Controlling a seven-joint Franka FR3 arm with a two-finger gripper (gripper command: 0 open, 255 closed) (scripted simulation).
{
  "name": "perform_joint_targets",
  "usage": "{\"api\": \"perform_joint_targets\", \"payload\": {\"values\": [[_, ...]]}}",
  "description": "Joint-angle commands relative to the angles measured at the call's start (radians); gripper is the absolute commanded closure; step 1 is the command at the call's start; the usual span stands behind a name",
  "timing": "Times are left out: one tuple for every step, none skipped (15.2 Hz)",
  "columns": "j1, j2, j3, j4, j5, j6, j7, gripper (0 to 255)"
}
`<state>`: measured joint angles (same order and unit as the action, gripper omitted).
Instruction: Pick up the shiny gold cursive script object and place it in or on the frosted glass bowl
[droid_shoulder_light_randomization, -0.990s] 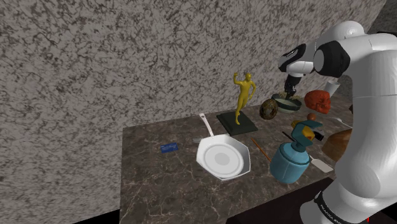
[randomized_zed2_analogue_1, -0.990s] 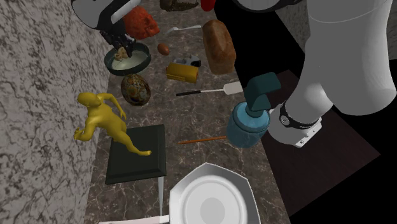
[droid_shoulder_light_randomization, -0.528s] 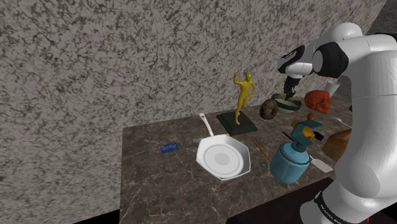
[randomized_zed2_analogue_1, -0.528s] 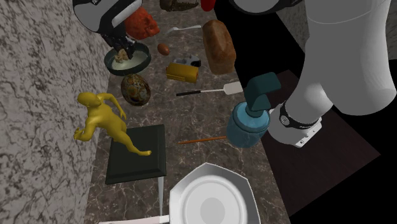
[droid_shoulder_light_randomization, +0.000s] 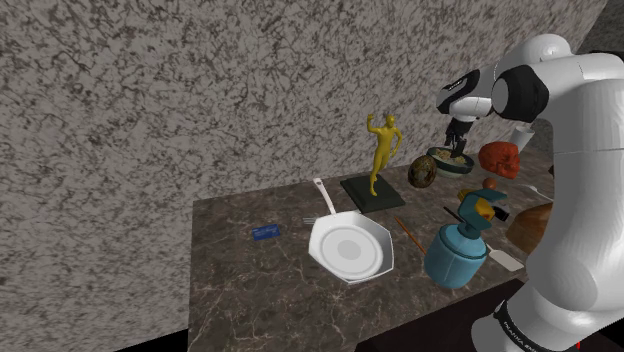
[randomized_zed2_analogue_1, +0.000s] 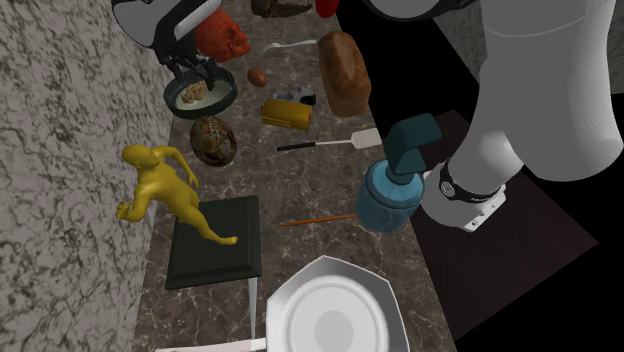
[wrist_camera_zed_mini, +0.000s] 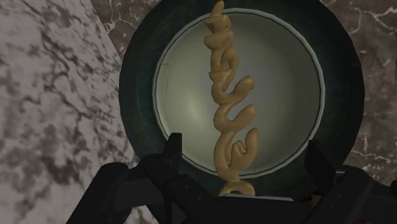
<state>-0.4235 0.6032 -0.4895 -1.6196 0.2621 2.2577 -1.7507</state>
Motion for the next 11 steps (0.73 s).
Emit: {"api": "perform_joint_targets", "payload": {"values": [[0.012, -0.035, -0.012, -0.002, -0.016, -0.031, 0.009, 0], [0.019, -0.054, -0.019, 0.002, -0.026, -0.054, 0.015, 0], [0.024, -0.069, -0.024, 0.006, -0.034, -0.072, 0.019, 0], [0.024, -0.069, -0.024, 0.006, -0.034, -0.072, 0.019, 0], [0.024, -0.069, -0.024, 0.006, -0.034, -0.072, 0.019, 0], [0.024, -0.069, -0.024, 0.006, -0.034, -0.072, 0.019, 0], [0.024, -0.069, -0.024, 0.006, -0.034, -0.072, 0.019, 0], [0.024, -0.069, -0.024, 0.006, -0.034, -0.072, 0.019, 0], [0.024, -0.069, -0.024, 0.006, -0.034, -0.072, 0.019, 0], [0.024, -0.069, -0.024, 0.006, -0.034, -0.072, 0.019, 0], [0.024, -0.069, -0.024, 0.006, -0.034, -0.072, 0.019, 0]]}}
